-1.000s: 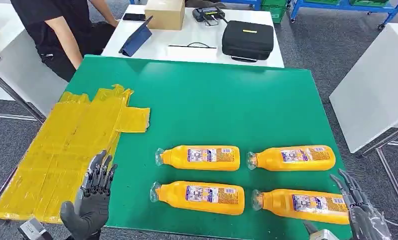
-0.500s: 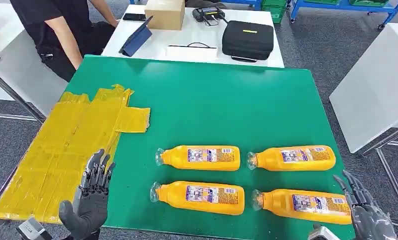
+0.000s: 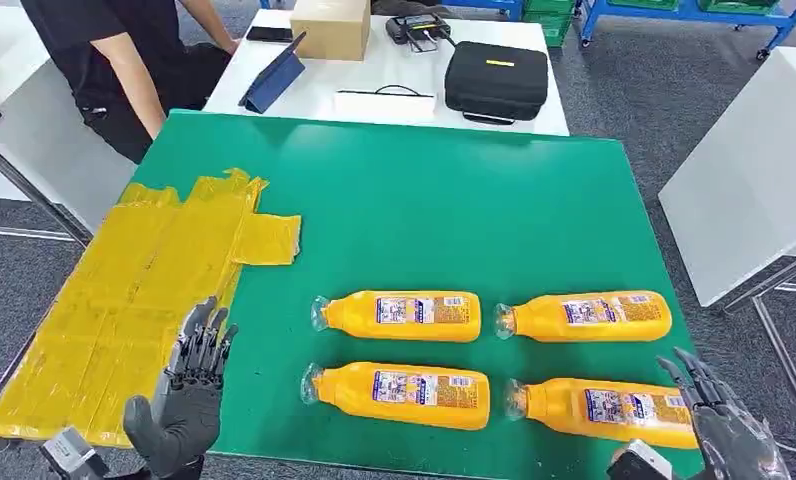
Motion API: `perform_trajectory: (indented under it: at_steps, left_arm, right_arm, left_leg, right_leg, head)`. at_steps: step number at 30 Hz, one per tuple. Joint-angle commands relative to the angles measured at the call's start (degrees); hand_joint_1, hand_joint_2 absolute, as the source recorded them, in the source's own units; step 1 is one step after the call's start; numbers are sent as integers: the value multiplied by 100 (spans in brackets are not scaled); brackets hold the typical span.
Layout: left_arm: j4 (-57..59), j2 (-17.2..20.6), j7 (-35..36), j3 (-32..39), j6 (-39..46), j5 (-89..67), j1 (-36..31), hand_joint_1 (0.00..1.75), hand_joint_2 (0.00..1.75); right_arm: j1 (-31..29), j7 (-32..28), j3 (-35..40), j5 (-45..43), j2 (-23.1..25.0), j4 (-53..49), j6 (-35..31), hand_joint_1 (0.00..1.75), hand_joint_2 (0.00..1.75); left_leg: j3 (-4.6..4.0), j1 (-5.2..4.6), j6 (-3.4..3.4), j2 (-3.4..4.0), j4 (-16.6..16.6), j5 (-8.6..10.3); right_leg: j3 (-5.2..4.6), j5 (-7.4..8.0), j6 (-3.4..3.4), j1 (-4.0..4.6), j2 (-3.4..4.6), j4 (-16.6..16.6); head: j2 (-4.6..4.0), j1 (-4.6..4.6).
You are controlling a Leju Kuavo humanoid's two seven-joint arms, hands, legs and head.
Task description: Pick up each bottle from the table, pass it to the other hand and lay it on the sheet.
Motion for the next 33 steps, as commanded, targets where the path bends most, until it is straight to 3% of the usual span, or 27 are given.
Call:
perform_trajectory:
  at_steps: [1,16,33]
  left_arm:
    - [389,40,59,-45,-14,41,-297,0,0]
    - [510,56,-13,-52,-15,64,-329,0,0]
    - [706,73,-11,-4,-75,70,-514,0,0]
  right_arm:
    - [-757,439,323,229,-360,1429,228,0,175]
    - [-824,417,317,-136,-355,1483,7,0,175]
    - [-847,813,853,-88,-839,2019,332,0,175]
  left_leg:
    - [38,8,-21,30,-11,-9]
    - [32,6,-18,16,-7,-6]
    - [27,8,-14,15,-6,-5]
  right_leg:
    - [36,1,-19,14,-9,-17]
    - [35,-2,-15,11,-19,-10]
    - [30,1,-12,13,-12,-12]
  head:
    - [0,-2]
    - [0,0]
    - [0,0]
